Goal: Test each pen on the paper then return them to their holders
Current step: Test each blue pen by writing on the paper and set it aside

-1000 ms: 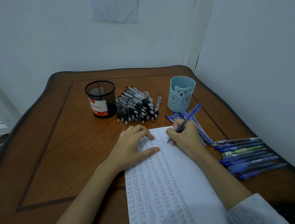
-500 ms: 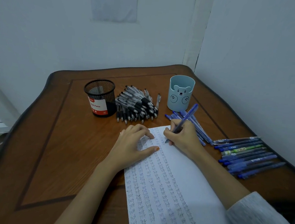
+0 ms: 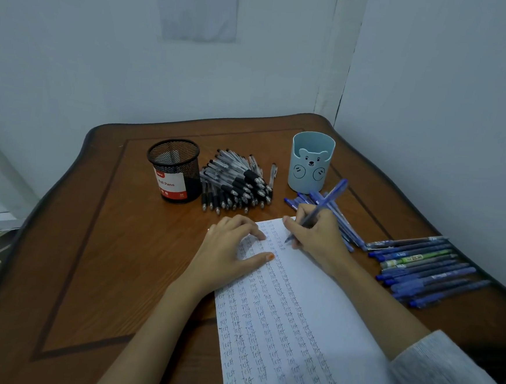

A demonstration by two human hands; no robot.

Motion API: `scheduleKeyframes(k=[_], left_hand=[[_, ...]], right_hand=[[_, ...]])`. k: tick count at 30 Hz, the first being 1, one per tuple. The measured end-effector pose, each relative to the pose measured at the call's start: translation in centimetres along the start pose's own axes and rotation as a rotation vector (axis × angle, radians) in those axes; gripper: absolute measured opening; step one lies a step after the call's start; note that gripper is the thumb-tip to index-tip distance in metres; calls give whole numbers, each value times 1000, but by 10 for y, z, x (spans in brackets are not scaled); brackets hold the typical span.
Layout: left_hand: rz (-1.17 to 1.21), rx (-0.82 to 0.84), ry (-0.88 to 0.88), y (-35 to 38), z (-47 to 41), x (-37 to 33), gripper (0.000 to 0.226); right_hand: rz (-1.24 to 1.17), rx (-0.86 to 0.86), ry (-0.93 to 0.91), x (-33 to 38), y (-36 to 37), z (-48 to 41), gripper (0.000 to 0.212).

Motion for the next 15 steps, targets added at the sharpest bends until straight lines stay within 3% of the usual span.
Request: scheduleKeyframes(k=[5,11,15], left_hand=[[34,-9,4,0,1,1,47],[76,-23,-5,-2,2,-1,43],[97,-49,-2,-2,2,0,43]], right_hand=[[-285,-11,123,2,-1,0,36],[-309,-55,75,6,-5,1,42],[-187,-75,44,10,-6,3,28]])
Point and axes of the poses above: each hand's wrist, its own z-axis away from the middle knuckle, its own y-axis out of the palm, x = y × z, the point moved 4 cm from there along -z, towards the middle knuckle, and after that the axes turned 3 degrees about -y, right-handed, at the moved point
